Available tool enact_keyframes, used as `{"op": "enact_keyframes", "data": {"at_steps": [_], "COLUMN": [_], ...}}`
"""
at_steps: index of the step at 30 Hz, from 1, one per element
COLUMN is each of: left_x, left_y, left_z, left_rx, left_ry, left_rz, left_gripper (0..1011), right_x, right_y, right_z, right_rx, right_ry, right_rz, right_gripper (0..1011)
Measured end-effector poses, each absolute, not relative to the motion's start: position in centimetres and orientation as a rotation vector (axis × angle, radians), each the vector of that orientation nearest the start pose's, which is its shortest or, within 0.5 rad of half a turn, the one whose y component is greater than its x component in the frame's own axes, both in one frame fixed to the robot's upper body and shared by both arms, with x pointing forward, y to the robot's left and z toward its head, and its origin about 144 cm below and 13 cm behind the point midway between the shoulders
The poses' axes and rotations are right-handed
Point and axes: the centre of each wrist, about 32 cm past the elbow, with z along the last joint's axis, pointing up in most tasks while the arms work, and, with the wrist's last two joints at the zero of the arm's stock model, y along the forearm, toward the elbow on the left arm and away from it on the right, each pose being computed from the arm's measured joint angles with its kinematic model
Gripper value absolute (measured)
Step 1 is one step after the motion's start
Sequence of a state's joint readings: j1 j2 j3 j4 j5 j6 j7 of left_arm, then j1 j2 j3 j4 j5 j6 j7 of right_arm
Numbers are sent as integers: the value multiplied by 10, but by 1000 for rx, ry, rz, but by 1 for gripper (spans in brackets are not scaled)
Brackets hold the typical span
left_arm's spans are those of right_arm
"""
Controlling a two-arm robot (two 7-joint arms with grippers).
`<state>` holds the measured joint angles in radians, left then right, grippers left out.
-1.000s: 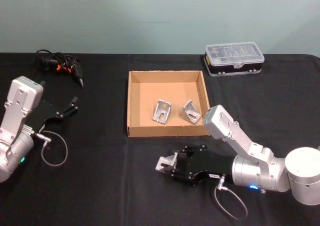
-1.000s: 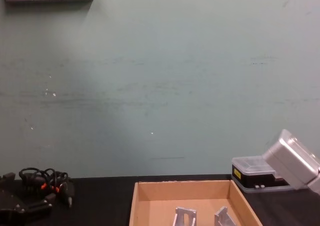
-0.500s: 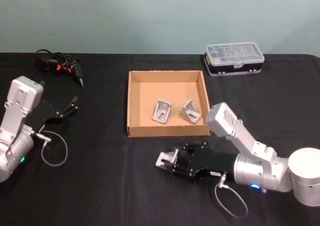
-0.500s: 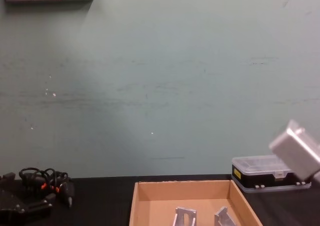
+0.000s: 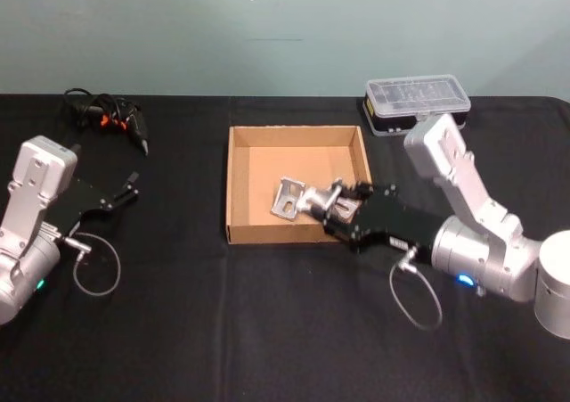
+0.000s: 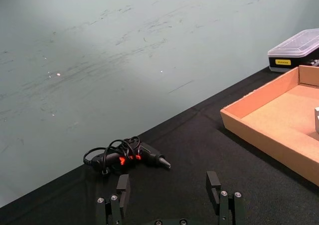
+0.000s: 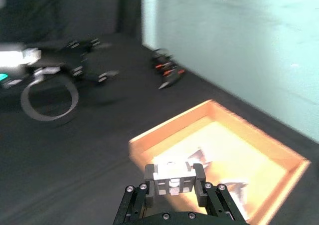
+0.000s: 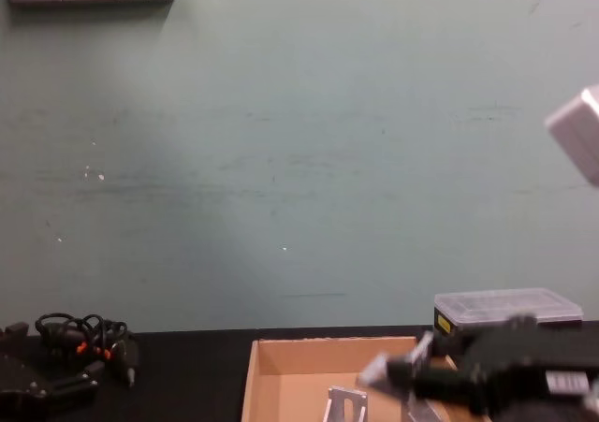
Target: Use one hand to pick up the angle iron from the table and place it into the box.
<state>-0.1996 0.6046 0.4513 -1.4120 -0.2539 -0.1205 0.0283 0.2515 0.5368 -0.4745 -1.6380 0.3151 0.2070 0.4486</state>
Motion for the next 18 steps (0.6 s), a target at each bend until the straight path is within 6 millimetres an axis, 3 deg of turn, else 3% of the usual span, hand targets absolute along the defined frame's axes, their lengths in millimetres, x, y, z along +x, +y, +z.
{"op": "enact_keyframes", "data": {"at_steps": [9, 18], "left_x": [489, 489], "left_y": [310, 310], "left_z": [1140, 1140], "left_rx": [304, 304], "left_ry": [-285, -285], "left_rz": [1248, 1248], "left_gripper": [1000, 1000], "right_x": [516, 543], "right_y": [-231, -215], "right_z": [1218, 1216], "right_rx": [-260, -277], "right_ry": [-85, -57], "right_rz": [-897, -948], "right_gripper": [456, 453]}}
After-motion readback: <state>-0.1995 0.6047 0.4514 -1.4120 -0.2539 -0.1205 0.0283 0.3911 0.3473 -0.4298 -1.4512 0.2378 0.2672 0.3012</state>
